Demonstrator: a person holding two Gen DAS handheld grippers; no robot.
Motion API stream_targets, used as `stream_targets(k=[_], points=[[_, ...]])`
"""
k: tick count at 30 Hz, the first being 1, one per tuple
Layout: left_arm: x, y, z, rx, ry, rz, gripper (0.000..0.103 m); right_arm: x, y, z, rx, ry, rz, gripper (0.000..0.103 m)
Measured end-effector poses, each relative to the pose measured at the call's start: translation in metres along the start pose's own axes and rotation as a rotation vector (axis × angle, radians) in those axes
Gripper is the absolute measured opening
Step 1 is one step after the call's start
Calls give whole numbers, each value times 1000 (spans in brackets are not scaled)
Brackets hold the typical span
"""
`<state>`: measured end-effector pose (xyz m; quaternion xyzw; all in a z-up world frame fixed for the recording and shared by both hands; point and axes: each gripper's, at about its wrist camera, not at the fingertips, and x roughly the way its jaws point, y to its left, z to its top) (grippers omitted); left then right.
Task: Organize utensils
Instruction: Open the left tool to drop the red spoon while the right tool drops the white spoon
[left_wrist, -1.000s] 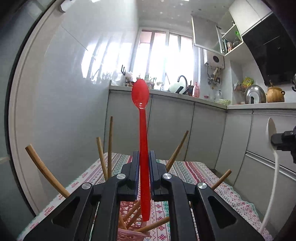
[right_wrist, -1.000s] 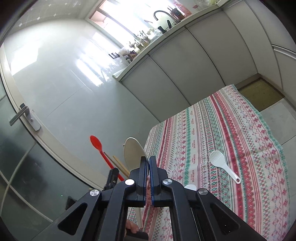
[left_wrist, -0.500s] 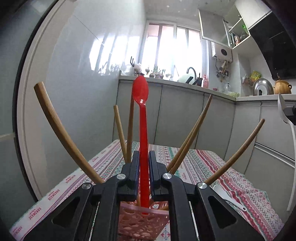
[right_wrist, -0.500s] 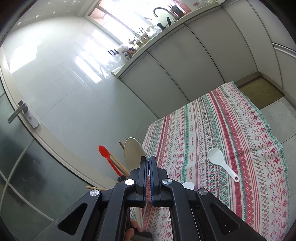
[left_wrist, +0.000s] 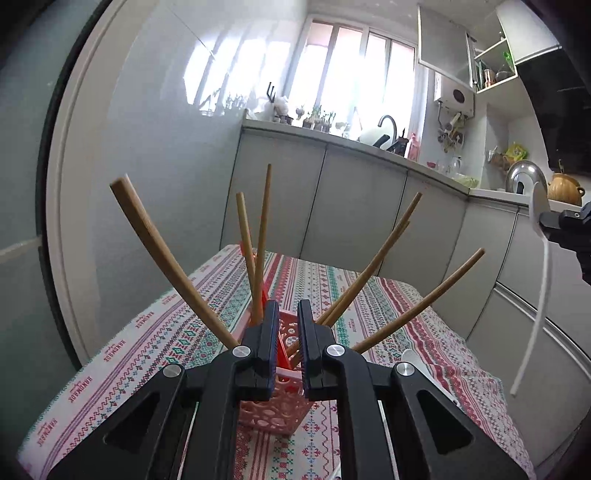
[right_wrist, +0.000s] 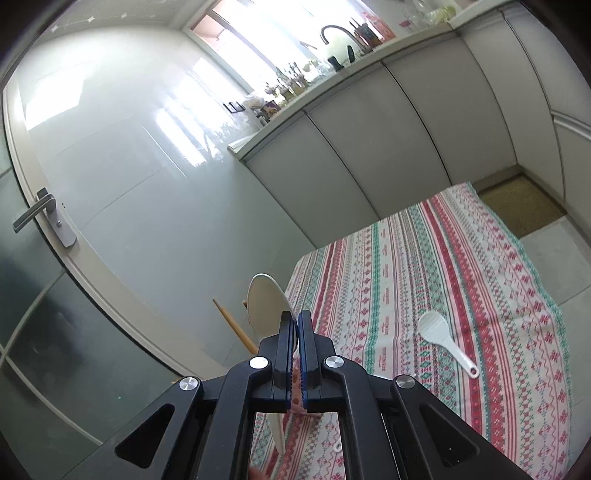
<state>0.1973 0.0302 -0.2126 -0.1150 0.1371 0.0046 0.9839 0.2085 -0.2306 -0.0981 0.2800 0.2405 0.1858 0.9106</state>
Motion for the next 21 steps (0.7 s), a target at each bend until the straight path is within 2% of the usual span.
stream_targets(k=[2,5,6,9,12,17,18,21], points=[[-12,-2,13,-6,18,-4,12,0,8,3,-19,-15,1,3],[-32,-3,31,-12,64,-10,28,1,22,6,-50,-35,-3,3],[-38,-3,38,-3,91,-7,37,2,27,6,-62,-40,-6,3],[-51,2,55,1,158,-5,41,6,42,6,-98,-50,-7,3],[-57,10,74,28,241,10,54,12,55,4,-127,-58,-11,3],[-55,32,99,39,386,35,62,30,76,-2,-183,-68,-41,3],[-54,37,103,31,415,38,67,35,82,-4,-200,-71,-52,3],[-57,56,105,-26,435,21,69,48,97,-11,-254,-84,-77,3]])
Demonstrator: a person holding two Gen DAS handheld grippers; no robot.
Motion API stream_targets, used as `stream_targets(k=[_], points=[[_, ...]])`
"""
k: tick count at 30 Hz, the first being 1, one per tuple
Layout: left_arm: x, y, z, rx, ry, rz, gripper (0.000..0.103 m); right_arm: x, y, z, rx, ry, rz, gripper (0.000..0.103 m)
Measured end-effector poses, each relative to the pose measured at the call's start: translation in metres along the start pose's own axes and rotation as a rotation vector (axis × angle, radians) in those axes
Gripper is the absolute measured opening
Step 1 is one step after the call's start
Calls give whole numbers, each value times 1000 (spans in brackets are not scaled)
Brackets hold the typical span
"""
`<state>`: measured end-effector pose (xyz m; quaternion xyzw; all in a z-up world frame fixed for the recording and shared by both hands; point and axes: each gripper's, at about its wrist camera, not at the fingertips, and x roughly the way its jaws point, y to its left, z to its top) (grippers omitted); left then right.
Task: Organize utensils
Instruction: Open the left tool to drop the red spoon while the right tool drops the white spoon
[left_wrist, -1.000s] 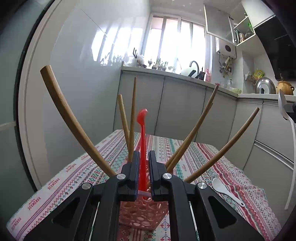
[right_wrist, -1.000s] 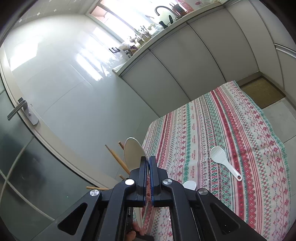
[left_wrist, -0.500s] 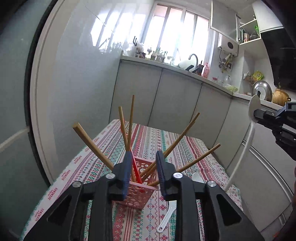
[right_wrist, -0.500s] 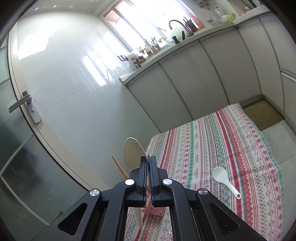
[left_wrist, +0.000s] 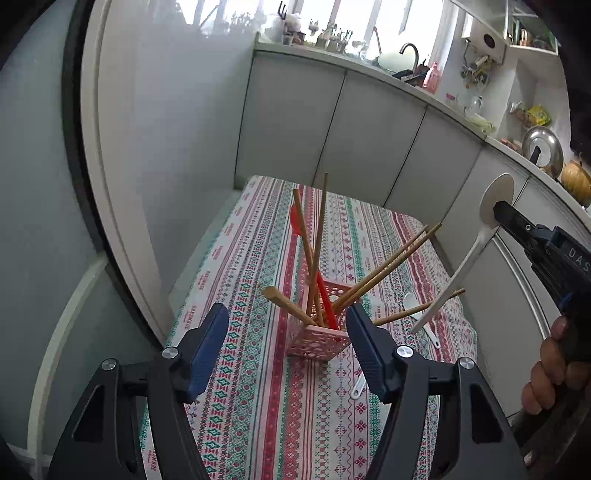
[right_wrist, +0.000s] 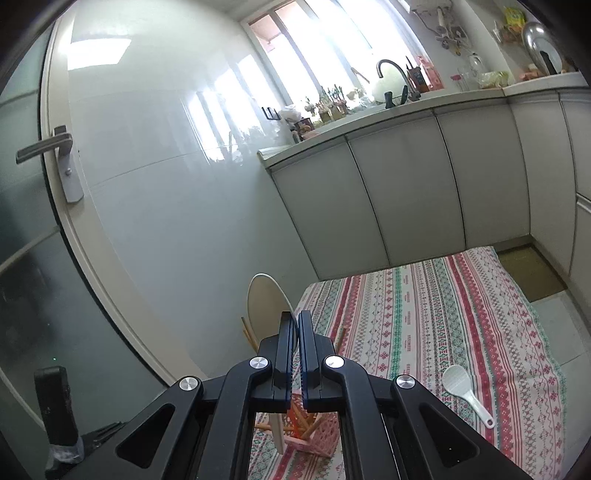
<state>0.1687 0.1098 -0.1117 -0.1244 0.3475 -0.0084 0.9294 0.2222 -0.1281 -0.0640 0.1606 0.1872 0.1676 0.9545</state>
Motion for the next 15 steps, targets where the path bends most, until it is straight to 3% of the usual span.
stream_targets(k=[4,9,15], points=[[-3,15,1,-32,40,-35,69,23,27,-12,-86,-14,-69,3],[-16,25,10,-42,14,-57,69,52,58,-35,-225,-47,-198,3],[-22,39,22,-76,3,-61,69,73,67,-58,-312,-80,-293,3]])
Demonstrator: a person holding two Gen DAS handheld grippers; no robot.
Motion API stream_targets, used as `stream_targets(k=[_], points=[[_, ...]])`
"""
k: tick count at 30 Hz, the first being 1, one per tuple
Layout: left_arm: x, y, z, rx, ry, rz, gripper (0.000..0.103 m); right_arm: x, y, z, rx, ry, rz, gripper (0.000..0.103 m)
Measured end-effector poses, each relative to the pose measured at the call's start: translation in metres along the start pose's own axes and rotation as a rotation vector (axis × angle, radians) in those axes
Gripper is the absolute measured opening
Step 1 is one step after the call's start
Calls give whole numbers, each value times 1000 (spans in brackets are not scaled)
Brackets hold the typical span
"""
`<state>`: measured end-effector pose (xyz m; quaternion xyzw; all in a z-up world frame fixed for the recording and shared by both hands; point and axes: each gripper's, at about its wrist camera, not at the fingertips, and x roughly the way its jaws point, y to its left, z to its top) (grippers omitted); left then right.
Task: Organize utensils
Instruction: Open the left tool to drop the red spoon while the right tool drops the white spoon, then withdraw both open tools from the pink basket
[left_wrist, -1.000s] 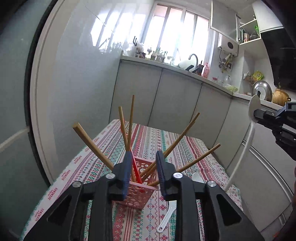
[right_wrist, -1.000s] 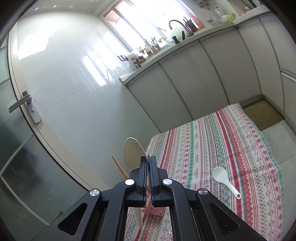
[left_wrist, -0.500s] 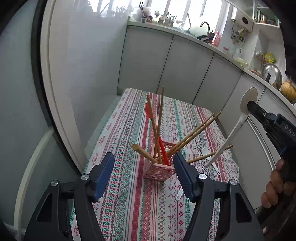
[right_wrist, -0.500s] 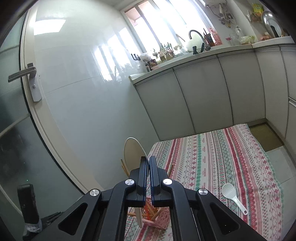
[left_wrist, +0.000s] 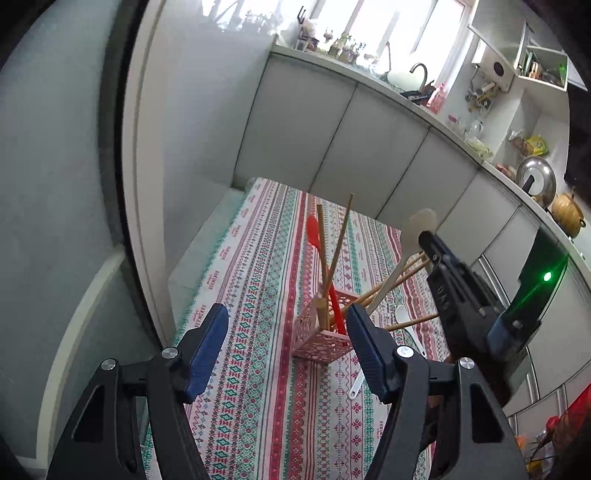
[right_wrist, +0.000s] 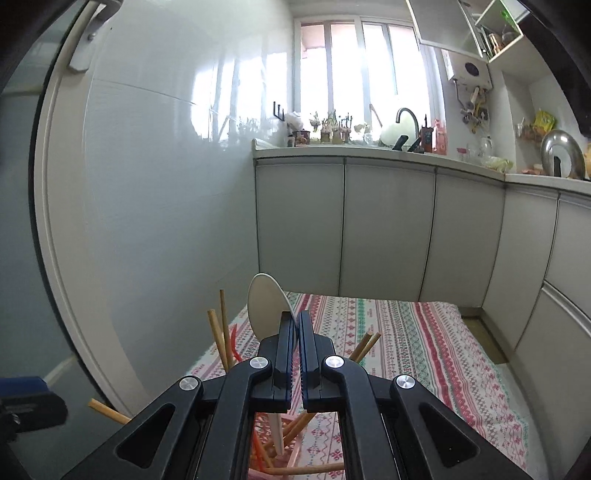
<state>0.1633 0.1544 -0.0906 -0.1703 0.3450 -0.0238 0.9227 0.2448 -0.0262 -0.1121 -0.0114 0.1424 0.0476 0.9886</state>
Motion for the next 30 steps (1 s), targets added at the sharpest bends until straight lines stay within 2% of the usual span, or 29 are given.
stream_targets(k=[6,9,12,14,17,19,22,23,25,27,30], points=[[2,8,8,-23,29,0,69,15,-3,-19,11,48,-15,3],[1,8,13,-31,38,-8,69,13,-7,-19,32,72,14,4],[6,9,22,-46,57,-15,69,8,-12,-15,66,83,56,15],[11,13,28,-82,83,-39,69,4,-16,-11,85,86,74,16],[19,15,38,-112,130,-67,69,-2,-29,-3,139,91,96,24],[24,18,42,-141,147,-78,69,-8,-43,2,197,94,116,36],[27,21,41,-164,146,-74,69,-19,-65,12,262,111,139,37],[27,21,39,-161,146,-74,69,-23,-72,14,278,116,144,38],[26,19,36,-142,146,-65,69,-32,-90,20,305,131,155,47],[22,18,32,-126,139,-49,69,-39,-108,23,320,157,148,51],[13,17,26,-99,146,-45,69,-44,-136,19,341,230,123,54]])
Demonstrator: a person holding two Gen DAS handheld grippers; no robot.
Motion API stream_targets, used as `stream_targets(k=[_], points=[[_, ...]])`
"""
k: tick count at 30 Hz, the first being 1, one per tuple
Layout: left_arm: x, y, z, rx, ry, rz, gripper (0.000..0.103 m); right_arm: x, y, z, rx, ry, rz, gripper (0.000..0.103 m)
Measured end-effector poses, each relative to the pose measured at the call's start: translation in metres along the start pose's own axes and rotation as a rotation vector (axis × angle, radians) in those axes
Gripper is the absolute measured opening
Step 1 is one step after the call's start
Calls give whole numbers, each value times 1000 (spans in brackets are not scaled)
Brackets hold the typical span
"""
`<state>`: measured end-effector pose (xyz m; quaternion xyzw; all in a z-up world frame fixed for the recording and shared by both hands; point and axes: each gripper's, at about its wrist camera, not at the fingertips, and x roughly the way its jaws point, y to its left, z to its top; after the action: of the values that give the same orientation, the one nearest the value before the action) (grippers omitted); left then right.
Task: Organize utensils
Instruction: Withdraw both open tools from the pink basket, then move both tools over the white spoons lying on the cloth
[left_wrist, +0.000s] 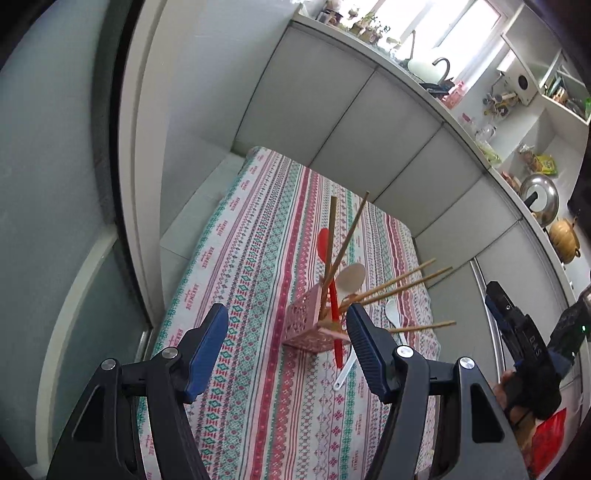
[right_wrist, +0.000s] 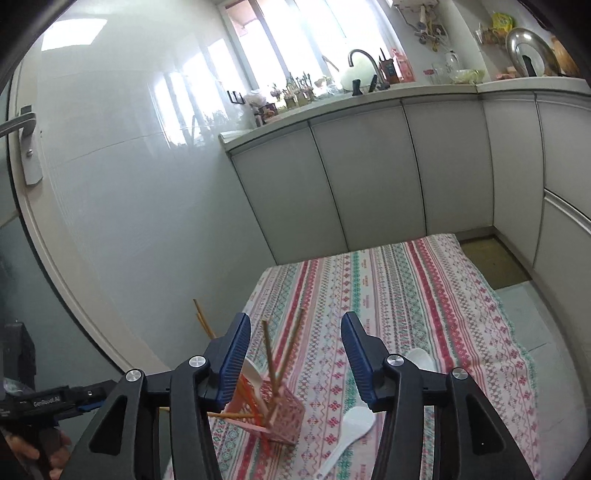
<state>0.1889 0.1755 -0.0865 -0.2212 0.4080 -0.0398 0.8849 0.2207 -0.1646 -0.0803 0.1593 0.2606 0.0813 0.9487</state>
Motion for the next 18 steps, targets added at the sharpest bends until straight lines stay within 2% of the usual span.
stream_targets(k=[5,11,18], points=[[-2,-20,-24,131,45,48,73,-5,-44,-9,51,125,-76,60],[30,-71,-70,309,182,28,75,-3,-84,-34,79,275,-161,66],[55,-129,-118,459,235,20,75,-14,-108,-50,59,352,-192,75]])
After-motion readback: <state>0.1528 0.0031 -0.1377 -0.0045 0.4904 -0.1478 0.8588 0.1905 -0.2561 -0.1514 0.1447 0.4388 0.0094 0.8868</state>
